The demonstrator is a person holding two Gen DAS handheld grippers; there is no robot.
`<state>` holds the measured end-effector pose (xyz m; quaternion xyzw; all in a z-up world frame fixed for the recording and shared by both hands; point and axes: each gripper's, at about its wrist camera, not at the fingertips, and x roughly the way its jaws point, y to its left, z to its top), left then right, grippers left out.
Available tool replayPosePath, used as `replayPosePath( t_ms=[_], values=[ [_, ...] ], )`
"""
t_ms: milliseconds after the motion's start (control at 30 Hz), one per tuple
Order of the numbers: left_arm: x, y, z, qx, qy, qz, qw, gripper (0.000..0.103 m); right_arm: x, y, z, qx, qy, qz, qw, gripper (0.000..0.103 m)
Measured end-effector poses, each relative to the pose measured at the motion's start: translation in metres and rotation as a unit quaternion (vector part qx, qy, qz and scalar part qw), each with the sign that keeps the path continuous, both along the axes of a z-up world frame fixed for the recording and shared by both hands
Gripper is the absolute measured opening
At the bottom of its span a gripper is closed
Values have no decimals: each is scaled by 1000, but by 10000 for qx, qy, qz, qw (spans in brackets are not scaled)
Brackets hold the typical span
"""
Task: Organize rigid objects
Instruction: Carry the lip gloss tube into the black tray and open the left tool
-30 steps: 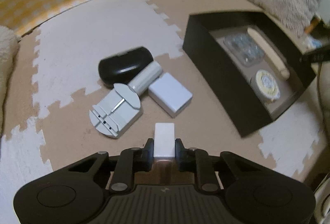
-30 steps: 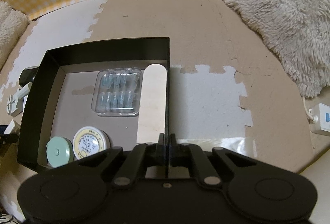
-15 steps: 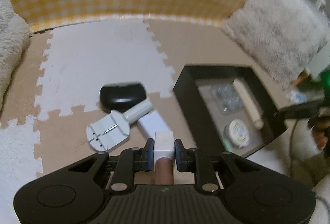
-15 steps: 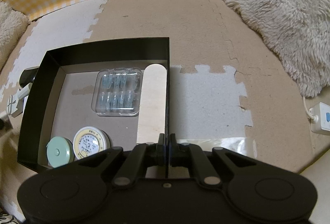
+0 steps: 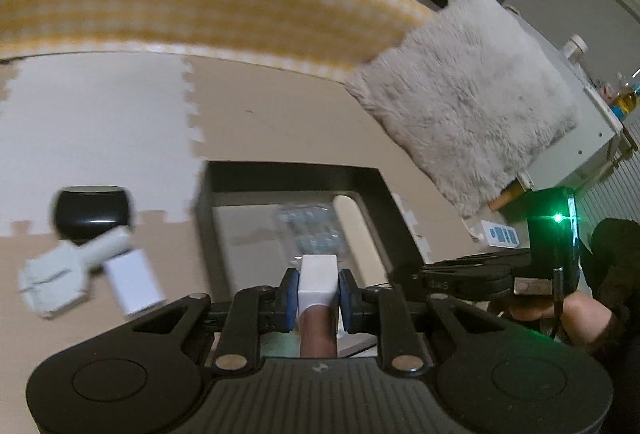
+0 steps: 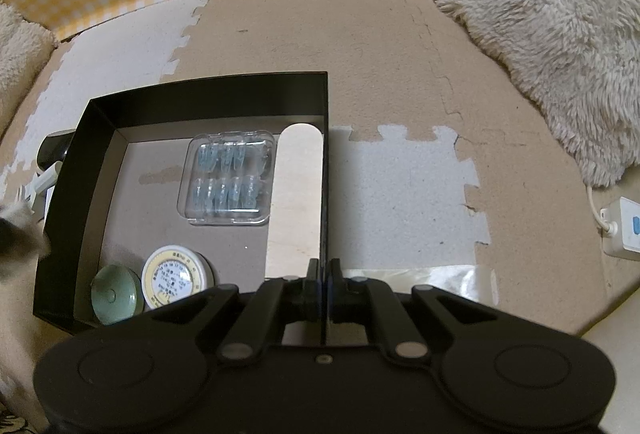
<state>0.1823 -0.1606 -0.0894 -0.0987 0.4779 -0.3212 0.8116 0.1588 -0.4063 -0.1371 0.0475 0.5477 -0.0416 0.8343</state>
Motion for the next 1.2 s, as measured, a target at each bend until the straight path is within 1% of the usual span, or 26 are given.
replayPosePath(
  t_ms=[67,267,433,467,500,533,567,633,800,900,1067,1167,1200],
  values=[
    [2,-16,-6,-30,48,76,10000,22,0,0,0,2,1,-1,10000,3],
    [7,-52,-25,-272,298,570,9976,22,0,-1,-1,24,13,-5,10000,3],
    [11,-67,-48,-626,604,961,9916,22,0,-1,-2,51,16,-10,10000,3],
    [11,-70,-52,-638,662,1006,9907,22,0,-1,-2,59,13,-12,10000,4],
    [10,-72,-56,-603,708,1005,9906,22,0,-2,-2,66,11,-15,10000,4],
    [10,-75,-59,-519,748,987,9909,24,0,-2,-3,72,14,-17,10000,4],
    [9,-77,-61,-445,770,967,9913,28,1,-2,-3,75,26,-15,10000,4],
    [8,-75,-62,-388,744,937,9921,31,1,-1,-5,72,56,-2,10000,4],
    [7,-70,-56,-105,525,712,9960,31,1,-1,-5,68,65,-2,10000,4],
    [4,-69,-54,127,417,521,9977,31,1,-1,-5,71,63,-5,10000,4],
    [-1,-66,-53,410,317,284,9983,31,1,-1,-5,67,64,-1,10000,4],
    [-3,-66,-51,514,271,200,9981,31,1,-1,-5,69,64,-3,10000,4],
    [-3,-65,-50,536,256,183,9981,32,1,-1,-5,69,65,-3,10000,4]
  ],
)
